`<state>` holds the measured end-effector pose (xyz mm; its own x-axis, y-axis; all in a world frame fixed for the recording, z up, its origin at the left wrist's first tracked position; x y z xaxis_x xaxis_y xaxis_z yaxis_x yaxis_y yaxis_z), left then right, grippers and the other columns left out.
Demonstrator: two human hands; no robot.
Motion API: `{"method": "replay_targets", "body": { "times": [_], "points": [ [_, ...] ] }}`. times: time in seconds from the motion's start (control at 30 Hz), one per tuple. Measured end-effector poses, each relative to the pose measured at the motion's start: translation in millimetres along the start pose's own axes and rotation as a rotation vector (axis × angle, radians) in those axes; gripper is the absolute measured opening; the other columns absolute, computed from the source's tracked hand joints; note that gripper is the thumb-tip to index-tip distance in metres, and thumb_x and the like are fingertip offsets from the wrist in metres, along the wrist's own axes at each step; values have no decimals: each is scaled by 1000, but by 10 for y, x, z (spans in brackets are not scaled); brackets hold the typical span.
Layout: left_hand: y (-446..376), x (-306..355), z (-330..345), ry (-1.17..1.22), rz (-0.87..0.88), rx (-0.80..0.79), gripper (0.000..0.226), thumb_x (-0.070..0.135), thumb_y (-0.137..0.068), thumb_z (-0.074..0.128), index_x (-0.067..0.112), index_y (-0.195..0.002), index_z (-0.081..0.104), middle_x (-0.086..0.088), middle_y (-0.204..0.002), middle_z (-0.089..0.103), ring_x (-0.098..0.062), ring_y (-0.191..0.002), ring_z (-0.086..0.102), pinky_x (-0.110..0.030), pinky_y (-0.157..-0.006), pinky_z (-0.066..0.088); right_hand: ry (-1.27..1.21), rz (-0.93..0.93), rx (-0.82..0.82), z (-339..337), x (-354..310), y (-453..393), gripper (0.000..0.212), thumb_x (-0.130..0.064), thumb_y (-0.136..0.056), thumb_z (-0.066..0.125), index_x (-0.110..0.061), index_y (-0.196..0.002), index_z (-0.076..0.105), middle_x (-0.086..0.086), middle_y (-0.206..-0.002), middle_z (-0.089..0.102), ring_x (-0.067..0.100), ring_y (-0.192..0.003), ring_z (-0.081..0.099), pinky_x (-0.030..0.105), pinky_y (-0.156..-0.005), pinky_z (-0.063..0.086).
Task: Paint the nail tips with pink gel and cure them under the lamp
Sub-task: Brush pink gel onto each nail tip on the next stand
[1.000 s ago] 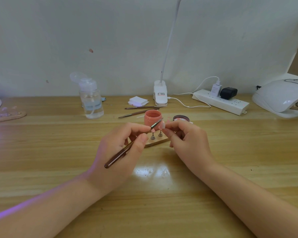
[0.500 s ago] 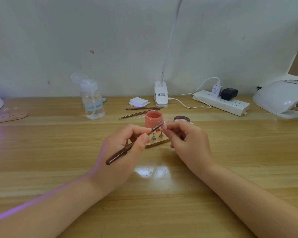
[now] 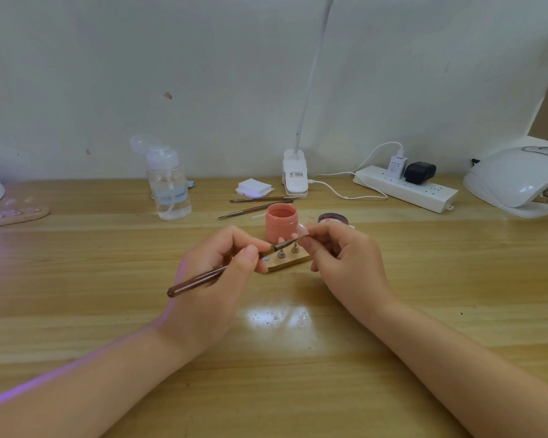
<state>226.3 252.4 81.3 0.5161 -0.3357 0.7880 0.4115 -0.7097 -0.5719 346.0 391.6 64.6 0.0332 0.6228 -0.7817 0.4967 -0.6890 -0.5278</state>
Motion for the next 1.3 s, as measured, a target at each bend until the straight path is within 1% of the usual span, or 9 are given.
{"method": "replay_targets", "body": {
  "times": [0.23, 0.4, 0.5, 0.6, 0.7, 0.8, 0.9, 1.13, 1.3],
  "points": [
    [-16, -14, 4, -8, -32, 8, 15, 26, -87, 56, 23, -85, 71, 3, -76, 72, -18, -73, 66, -28, -67, 52, -12, -3, 1, -4, -3, 10, 6, -19, -89, 68, -24, -89, 72, -4, -72, 68, 20, -57, 60, 44, -63, 52],
    [-171, 30, -141, -15, -83, 133, 22, 16, -91, 60, 27, -76, 71, 6, -67, 70, -22, -61, 58, -30, -61, 49, 19, -2, 7, -3, 3, -1, 19, -20, -88, 69, -37, -81, 66, -8, -67, 66, 22, -59, 60, 43, -63, 52],
    [-408, 15, -196, -117, -167, 151, 20, 17, -87, 63, 25, -70, 71, 9, -62, 69, 1, -55, 57, -14, -53, 46, 28, 9, 16, -2, 31, -10, 15, -19, -87, 70, -33, -82, 68, -14, -69, 67, 17, -58, 58, 38, -61, 52],
    [-703, 57, -178, -224, -167, 137, 20, 22, -87, 62, 18, -69, 70, 9, -56, 67, 0, -53, 55, -15, -53, 44, 63, -20, 17, 3, 22, -9, 8, -17, -87, 71, -25, -86, 72, -5, -71, 68, 13, -51, 49, 26, -52, 44],
    [-1050, 97, -59, -406, -147, 60, 24, 19, -91, 55, 11, -72, 67, 5, -56, 66, 5, -49, 55, -9, -46, 38, 67, -31, 22, 8, 13, -5, 6, -15, -86, 72, -20, -87, 74, -5, -69, 67, 4, -48, 41, 13, -50, 33],
    [-1367, -15, 89, -566, -209, -54, 28, 15, -89, 50, -7, -85, 66, -14, -79, 71, -16, -63, 53, -34, -60, 44, 50, -21, 26, 0, 24, 1, 8, -13, -85, 72, -19, -88, 75, -4, -71, 68, 3, -50, 42, 13, -51, 34],
    [-1503, -210, 222, -644, -316, -190, 21, 14, -87, 51, 2, -80, 67, -4, -71, 66, -18, -67, 52, -26, -54, 37, 51, -21, 28, 1, 29, -5, 7, -14, -85, 72, -19, -88, 76, -11, -65, 64, 3, -50, 43, 12, -52, 34],
    [-1430, -511, 379, -599, -453, -295, 17, 22, -90, 61, 7, -82, 62, 3, -63, 66, -14, -70, 55, -31, -71, 45, 42, -28, 14, 8, 39, 0, 8, -12, -84, 72, -19, -87, 76, -15, -67, 64, 4, -49, 42, 11, -52, 33],
    [-1450, -546, 148, -341, -506, -63, 14, 17, -89, 59, 4, -87, 65, 3, -54, 65, -7, -54, 56, -24, -58, 48, 68, -42, 21, 14, 27, -6, 9, -11, -84, 72, -18, -87, 76, -25, -59, 57, 3, -49, 43, 8, -51, 32]
  ]
}}
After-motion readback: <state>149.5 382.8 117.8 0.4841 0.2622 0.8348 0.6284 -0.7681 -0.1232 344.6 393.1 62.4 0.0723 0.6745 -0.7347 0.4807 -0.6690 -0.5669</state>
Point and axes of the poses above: each hand's wrist, its own y-axis away from the middle knuckle, its own z-axis out of the palm, x = y × z, the point moved 8 cm from there along -y, towards the middle knuckle
